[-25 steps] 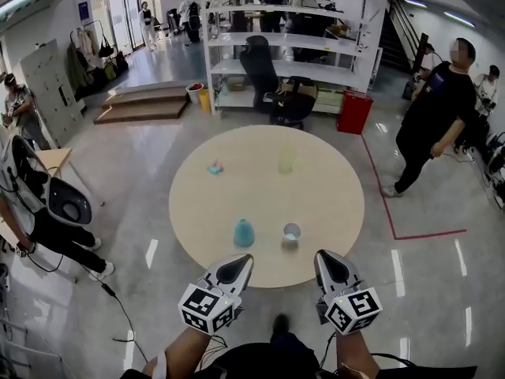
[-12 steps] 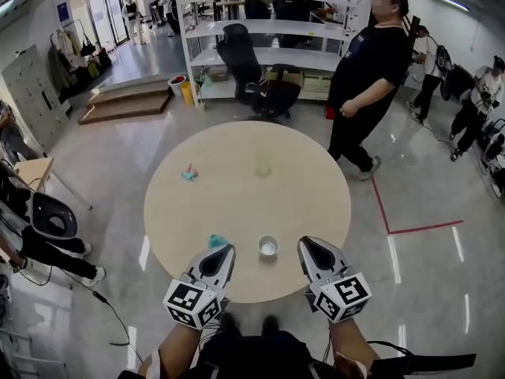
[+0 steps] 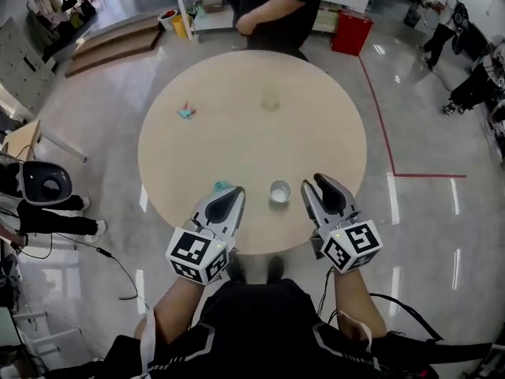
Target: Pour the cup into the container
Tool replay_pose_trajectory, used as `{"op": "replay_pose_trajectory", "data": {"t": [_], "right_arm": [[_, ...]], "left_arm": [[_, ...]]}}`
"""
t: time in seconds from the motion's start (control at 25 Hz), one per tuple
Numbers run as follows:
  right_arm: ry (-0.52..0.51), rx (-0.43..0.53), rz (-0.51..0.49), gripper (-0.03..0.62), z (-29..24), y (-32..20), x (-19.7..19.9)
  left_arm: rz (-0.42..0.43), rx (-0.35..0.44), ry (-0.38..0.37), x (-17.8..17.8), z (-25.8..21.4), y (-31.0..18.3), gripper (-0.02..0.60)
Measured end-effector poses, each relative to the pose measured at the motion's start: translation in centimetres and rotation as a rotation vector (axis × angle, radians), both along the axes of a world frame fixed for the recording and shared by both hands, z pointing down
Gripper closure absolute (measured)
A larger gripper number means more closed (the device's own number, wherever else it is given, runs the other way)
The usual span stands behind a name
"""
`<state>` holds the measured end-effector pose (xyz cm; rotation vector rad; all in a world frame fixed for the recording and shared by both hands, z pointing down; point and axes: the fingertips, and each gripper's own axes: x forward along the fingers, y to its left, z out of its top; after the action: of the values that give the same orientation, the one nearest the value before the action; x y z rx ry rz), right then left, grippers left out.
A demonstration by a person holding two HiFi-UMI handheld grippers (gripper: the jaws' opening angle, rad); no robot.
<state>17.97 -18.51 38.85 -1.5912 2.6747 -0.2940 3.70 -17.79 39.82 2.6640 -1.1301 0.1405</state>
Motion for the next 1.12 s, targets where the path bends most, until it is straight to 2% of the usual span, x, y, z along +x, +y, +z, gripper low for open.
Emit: {"op": "replay_pose_trajectory", "data": {"t": [0.12,0.36,0.48,0.56,0.8,0.92,1.12], "right_arm": [[0.011,-0.053,-0.013,0.463,4.0,0.2,-0.5],[0.066,-0.196,-0.047,0.356,12.3,0.0,-1.3],[0.067,-0.244,-0.053,0.320,16.1,0.2,-1.2],[0.063,-0.266,-0.062,0.304,18.5,0.0,-1.1],[0.119,-0.358,-0.104,0.290,24.6,-0.2,-1.9],[0.129,-0.387,-0.115,0.279,26.3,-0.1,-2.2],[0.191,-0.356,-0.143,0.278,27.4,-1.0,-3.1]], "left_arm": [[0.018,-0.066,-0.028,0.4,3.4,0.5,0.591],[0.032,-0.197,-0.055,1.7,10.8,0.4,0.589],[0.004,-0.251,-0.078,1.8,14.4,0.2,0.589],[-0.029,-0.269,-0.124,1.8,17.0,-0.4,0.589],[-0.046,-0.323,-0.184,2.3,22.7,-1.0,0.589],[-0.047,-0.371,-0.179,2.9,24.9,-1.2,0.589],[-0.029,-0.406,-0.193,3.3,27.0,-0.7,0.589]]}}
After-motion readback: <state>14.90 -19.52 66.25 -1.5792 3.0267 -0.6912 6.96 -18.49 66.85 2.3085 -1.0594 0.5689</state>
